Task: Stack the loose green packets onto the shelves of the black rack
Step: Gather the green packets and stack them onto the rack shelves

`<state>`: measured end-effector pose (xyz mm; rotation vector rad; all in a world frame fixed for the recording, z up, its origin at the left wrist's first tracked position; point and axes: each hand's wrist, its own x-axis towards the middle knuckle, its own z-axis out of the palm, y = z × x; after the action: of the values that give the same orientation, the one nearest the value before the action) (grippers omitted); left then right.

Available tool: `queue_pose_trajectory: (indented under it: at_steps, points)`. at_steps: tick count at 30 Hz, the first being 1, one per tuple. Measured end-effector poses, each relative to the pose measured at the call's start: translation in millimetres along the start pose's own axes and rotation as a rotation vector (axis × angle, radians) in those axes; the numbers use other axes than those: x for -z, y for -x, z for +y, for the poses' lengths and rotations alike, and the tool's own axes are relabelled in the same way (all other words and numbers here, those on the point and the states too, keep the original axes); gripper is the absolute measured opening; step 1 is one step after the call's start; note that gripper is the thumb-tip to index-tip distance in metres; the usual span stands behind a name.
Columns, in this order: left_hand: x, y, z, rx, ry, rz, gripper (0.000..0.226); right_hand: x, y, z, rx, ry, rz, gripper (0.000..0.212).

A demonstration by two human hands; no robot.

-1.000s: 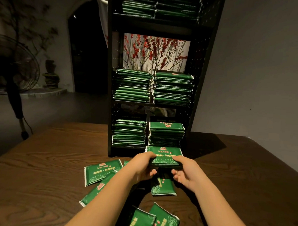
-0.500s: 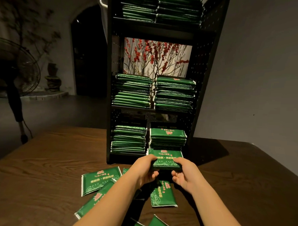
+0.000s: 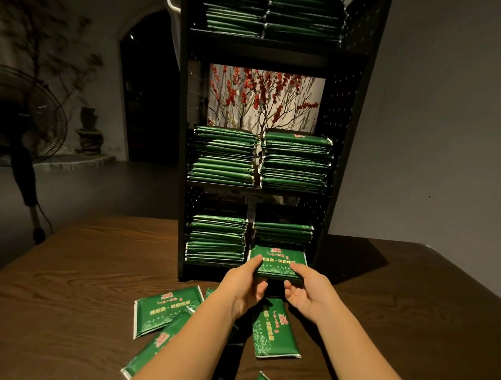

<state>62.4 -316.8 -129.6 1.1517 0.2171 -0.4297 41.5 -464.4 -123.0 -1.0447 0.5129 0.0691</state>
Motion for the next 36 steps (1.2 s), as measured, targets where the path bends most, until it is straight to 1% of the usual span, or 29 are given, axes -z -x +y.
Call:
queue_pose_trajectory:
  at_steps: [3, 5, 11, 16, 21, 27, 31, 36]
  points:
    - [-0.6, -1.2, -1.4, -0.003, 0.055, 0.008, 0.038, -4.0, -3.0, 1.2, -0.005, -0.055, 0.016, 0.023]
    - [0.8, -4.3, -2.8, -0.009, 0.041, 0.021, 0.038, -5.3, -4.9, 1.7, -0.006, -0.08, 0.021, 0.024]
    - [3.0, -3.8, -4.0, -0.023, -0.004, 0.035, 0.022, -5.2, -1.4, 3.1, -0.024, -0.102, 0.031, 0.024]
    - [-0.1, -1.6, -7.9, 0.001, 0.062, 0.03, 0.02, -4.4, 0.5, 6.9, -0.021, -0.088, 0.036, 0.023]
    - [-3.2, 0.9, -5.7, 0.012, 0.129, 0.043, 0.021, 1.1, 9.6, 8.9, -0.013, -0.169, 0.0, 0.034]
    - [-5.7, 1.8, -2.8, 0.015, 0.203, 0.082, 0.025, 0.6, 18.2, 6.8, -0.001, -0.318, -0.003, 0.021]
    - [-8.9, 4.4, -1.5, 0.028, 0.269, 0.076, 0.024, -1.7, 15.8, 3.7, 0.009, -0.398, 0.011, 0.027]
    - [-11.1, 6.8, 1.1, 0.051, 0.374, 0.044, 0.016, -1.9, 15.8, 0.3, -0.004, -0.426, -0.014, 0.021]
